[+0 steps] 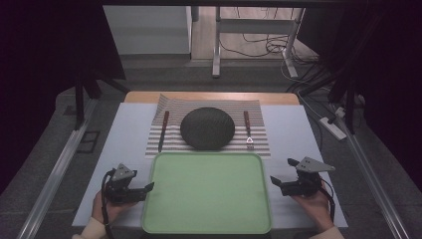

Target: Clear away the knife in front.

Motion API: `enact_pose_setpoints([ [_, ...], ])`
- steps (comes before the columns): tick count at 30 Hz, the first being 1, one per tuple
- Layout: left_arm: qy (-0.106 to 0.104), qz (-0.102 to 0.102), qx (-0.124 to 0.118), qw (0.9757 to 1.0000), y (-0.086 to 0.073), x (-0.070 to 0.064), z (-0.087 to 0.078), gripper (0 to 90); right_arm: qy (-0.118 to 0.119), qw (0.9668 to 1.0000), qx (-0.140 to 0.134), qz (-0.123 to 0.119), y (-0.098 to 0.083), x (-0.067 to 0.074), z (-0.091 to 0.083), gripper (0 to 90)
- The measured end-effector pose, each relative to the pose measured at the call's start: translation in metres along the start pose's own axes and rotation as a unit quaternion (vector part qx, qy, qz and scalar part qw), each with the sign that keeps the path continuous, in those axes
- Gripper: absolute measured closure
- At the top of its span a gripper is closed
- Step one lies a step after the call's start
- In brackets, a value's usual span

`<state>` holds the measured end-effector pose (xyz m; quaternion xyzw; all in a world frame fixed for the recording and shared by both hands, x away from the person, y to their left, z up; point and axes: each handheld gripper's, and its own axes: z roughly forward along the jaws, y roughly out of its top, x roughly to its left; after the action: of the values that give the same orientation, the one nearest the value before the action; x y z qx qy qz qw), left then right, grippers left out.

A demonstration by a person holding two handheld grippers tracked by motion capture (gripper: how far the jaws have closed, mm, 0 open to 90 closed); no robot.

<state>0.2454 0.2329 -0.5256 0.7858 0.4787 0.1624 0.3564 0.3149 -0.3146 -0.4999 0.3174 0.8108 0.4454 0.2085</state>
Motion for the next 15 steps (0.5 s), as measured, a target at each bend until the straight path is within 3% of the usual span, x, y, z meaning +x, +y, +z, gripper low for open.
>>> enact_pose_setpoints([
  [8, 0.000, 0.005, -0.002, 1.0000, 0.001, -0.002, -0.001, 20.2, 0.011, 0.9998, 0.012, 0.005, -0.001, 0.000, 0.002, 6.4],
  [12, -0.006, -0.006, -0.005, 0.9999, 0.005, -0.002, 0.001, 20.7, 0.010, 0.9999, 0.014, 0.000, -0.001, 0.001, 0.004, 6.4],
  [15, -0.006, 0.002, -0.007, 1.0000, 0.011, -0.005, 0.003, 20.5, 0.011, 0.9999, 0.010, 0.006, -0.001, 0.000, 0.003, 6.7],
])
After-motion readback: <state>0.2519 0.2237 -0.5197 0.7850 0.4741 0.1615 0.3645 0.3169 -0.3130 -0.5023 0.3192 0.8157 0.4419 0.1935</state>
